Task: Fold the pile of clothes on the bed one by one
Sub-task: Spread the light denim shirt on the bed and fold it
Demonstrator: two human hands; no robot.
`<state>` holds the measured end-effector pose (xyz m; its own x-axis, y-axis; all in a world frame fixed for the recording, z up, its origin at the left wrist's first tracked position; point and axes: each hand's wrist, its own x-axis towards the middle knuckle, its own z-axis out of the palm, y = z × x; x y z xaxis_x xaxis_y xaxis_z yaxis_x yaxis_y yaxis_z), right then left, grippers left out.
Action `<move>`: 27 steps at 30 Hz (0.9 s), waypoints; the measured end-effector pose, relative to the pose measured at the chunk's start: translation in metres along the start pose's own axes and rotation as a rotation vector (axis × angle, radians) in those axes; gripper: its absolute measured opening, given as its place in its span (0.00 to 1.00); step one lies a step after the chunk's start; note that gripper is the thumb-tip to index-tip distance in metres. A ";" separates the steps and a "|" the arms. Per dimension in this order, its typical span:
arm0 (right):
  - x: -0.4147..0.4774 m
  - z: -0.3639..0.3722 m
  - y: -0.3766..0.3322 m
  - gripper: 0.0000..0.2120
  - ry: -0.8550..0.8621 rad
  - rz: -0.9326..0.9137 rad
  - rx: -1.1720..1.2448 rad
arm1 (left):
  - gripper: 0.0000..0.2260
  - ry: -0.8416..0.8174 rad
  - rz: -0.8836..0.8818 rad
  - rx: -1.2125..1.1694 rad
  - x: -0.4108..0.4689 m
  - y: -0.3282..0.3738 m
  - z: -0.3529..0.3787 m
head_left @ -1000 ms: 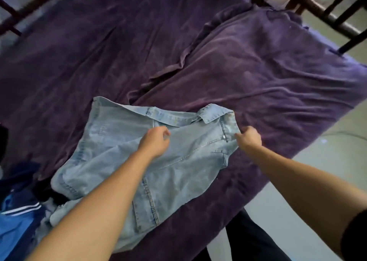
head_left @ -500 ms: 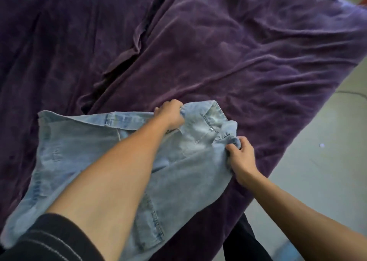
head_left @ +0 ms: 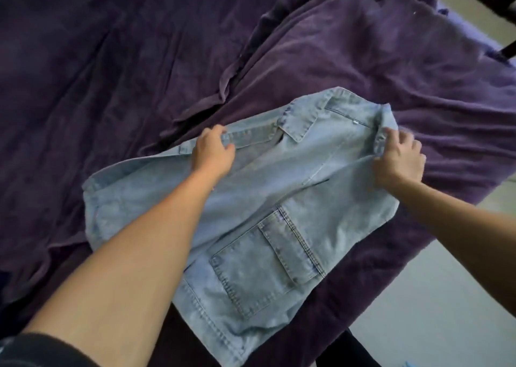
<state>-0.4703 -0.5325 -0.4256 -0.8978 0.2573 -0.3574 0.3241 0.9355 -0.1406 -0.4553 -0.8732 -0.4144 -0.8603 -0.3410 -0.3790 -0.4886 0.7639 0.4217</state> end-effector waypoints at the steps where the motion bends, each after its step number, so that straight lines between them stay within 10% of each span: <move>1: -0.009 0.004 -0.016 0.27 0.027 -0.121 -0.034 | 0.15 0.042 -0.088 -0.011 -0.011 -0.024 -0.004; 9: -0.065 0.040 -0.176 0.20 -0.111 -0.933 -0.113 | 0.21 0.181 -0.500 0.181 -0.117 -0.175 -0.029; 15: -0.029 0.082 -0.263 0.36 -0.174 -0.850 -0.318 | 0.36 0.327 -0.750 -0.026 -0.065 -0.272 -0.064; 18: -0.035 0.100 -0.260 0.22 -0.085 -0.850 -0.443 | 0.44 0.250 -0.944 -0.281 -0.064 -0.301 -0.046; 22: -0.054 0.091 -0.249 0.18 0.096 -0.930 -0.102 | 0.27 0.382 -0.937 -0.476 -0.084 -0.316 -0.036; 27: -0.080 0.026 -0.248 0.22 0.201 -0.949 0.213 | 0.07 0.618 -0.531 -0.464 -0.076 -0.274 -0.102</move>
<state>-0.4716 -0.7913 -0.3861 -0.8400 -0.5215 0.1494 -0.5264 0.7169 -0.4572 -0.2707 -1.1121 -0.4170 -0.3681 -0.9146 -0.1673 -0.7344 0.1756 0.6557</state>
